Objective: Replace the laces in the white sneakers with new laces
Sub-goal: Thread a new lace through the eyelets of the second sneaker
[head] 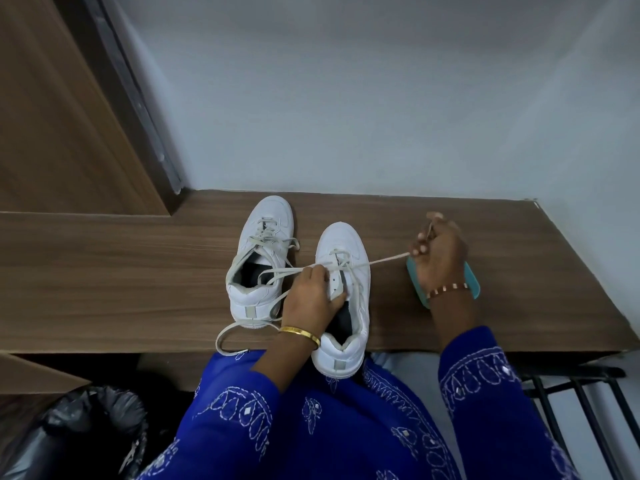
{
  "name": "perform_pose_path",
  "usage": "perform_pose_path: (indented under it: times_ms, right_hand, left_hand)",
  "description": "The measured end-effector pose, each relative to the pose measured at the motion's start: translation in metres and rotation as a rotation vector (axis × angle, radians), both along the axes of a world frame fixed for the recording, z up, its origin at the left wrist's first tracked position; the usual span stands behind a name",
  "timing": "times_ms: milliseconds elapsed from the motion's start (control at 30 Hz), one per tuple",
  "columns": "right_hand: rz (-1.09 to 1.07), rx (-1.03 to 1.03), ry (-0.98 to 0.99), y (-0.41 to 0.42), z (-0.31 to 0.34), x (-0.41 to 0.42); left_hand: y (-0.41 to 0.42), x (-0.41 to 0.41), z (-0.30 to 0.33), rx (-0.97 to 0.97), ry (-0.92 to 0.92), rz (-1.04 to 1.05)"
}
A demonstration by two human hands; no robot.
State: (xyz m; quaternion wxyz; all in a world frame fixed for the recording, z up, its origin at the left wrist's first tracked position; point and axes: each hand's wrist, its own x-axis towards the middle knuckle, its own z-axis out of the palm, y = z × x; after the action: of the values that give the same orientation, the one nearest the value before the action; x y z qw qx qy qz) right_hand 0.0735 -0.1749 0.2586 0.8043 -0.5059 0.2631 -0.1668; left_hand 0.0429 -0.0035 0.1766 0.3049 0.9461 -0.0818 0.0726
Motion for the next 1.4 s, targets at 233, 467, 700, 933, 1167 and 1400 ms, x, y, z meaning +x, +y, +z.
perform_pose_path:
  times_ms: [233,467,700,933,1167,1400]
  right_hand:
    - [0.602,-0.993,0.3,0.037,-0.051,-0.013]
    - [0.308,-1.077,0.287,0.025,-0.056,-0.011]
    - [-0.123,-0.952,0.188,0.002,-0.044,-0.013]
    - [0.609,-1.18,0.198,0.043,-0.072,-0.015]
    - [-0.059,-0.893,0.205,0.018,-0.06,-0.012]
    - [0.262,-1.033,0.163,0.027,-0.07,-0.026]
  left_hand:
    - [0.0,-0.001,0.005,0.017,0.095,0.021]
    - [0.001,-0.002,0.005,0.012,0.075,0.059]
    - [0.002,-0.003,0.003,-0.085,0.072,0.083]
    - [0.002,-0.003,0.003,-0.088,0.098,0.086]
    - [0.002,-0.004,0.003,-0.092,0.088,0.107]
    - [0.001,-0.003,0.004,-0.104,0.114,0.123]
